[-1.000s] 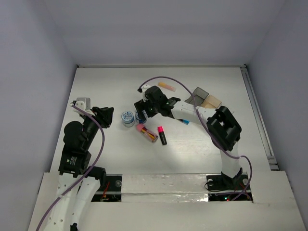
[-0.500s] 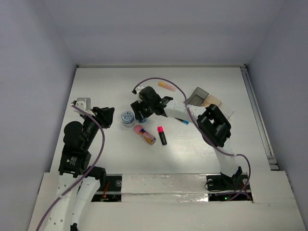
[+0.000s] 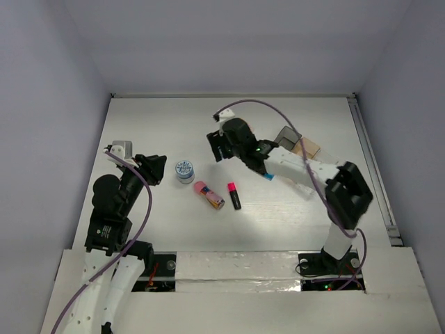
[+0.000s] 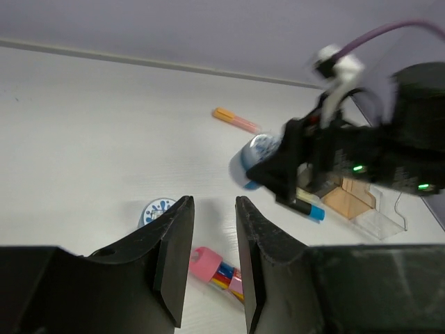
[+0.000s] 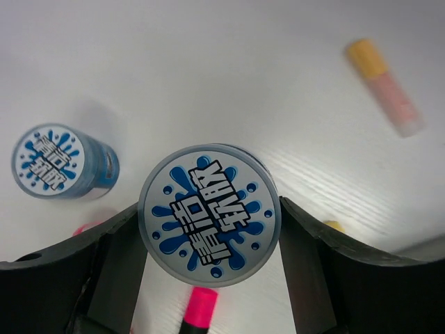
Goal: Sort the stationery into containers
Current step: Pick up the stationery from the center of the board, then place the stationery in the storage box.
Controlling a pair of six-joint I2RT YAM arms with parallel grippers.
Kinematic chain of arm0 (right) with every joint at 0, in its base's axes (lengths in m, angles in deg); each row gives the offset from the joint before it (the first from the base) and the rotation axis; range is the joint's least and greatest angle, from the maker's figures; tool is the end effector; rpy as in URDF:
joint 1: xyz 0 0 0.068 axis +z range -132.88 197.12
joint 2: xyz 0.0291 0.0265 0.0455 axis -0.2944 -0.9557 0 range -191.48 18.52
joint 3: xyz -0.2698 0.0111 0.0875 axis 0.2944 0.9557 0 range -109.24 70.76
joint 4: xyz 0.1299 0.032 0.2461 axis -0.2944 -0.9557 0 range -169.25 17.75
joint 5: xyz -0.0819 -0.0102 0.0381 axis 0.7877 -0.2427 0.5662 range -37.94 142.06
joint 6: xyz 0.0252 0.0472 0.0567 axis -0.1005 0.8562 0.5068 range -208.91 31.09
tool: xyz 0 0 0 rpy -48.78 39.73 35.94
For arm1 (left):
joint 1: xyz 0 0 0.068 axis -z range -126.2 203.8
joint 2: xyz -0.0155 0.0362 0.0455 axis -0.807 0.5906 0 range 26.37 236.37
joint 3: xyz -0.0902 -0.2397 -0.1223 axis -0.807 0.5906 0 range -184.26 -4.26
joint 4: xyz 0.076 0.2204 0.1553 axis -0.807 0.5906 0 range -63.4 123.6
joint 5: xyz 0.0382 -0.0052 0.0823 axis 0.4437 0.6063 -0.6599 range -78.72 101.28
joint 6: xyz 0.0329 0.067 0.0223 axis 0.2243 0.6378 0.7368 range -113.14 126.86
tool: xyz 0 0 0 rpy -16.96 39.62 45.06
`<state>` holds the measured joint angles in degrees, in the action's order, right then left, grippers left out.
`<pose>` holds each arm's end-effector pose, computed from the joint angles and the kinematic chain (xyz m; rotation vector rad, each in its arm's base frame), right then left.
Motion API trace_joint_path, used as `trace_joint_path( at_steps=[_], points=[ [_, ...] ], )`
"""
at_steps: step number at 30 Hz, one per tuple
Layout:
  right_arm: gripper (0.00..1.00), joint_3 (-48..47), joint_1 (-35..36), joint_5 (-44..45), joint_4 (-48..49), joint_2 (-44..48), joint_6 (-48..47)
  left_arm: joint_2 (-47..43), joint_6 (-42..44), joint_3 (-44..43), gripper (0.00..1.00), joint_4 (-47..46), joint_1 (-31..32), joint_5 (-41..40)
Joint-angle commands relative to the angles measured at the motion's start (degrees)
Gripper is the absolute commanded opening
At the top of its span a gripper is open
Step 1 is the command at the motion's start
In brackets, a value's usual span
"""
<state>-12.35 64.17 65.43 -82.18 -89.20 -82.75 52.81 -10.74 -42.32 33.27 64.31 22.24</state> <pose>0.3410 0.3437 0.2413 -0.6312 2.0749 0.2827 0.1546 -0.0415 0.3603 0.0639 1.5080 -0.5371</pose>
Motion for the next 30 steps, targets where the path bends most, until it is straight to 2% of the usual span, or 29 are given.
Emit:
trace_joint_path(
  at_steps=[1,6,14,17,30],
  points=[
    [0.45,5.73,-4.14,5.80,9.32,11.29,-1.41,-0.24,0.64,-2.10,0.27,-2.46,0.31,0.91],
    [0.45,13.23,-13.81,3.69,9.14,18.94,2.54,0.73,0.38,-1.93,0.27,-3.43,0.31,2.48],
    [0.45,16.23,-21.82,6.14,5.89,19.30,4.13,0.64,0.38,-1.75,0.27,-3.34,0.31,2.05],
    [0.45,16.58,-25.07,3.70,5.89,19.22,5.35,0.37,0.38,-1.93,0.27,-3.07,0.31,0.55],
    [0.48,16.32,-28.94,1.40,6.68,14.56,7.03,0.72,0.47,-1.93,0.28,-3.34,0.31,1.43]
  ],
)
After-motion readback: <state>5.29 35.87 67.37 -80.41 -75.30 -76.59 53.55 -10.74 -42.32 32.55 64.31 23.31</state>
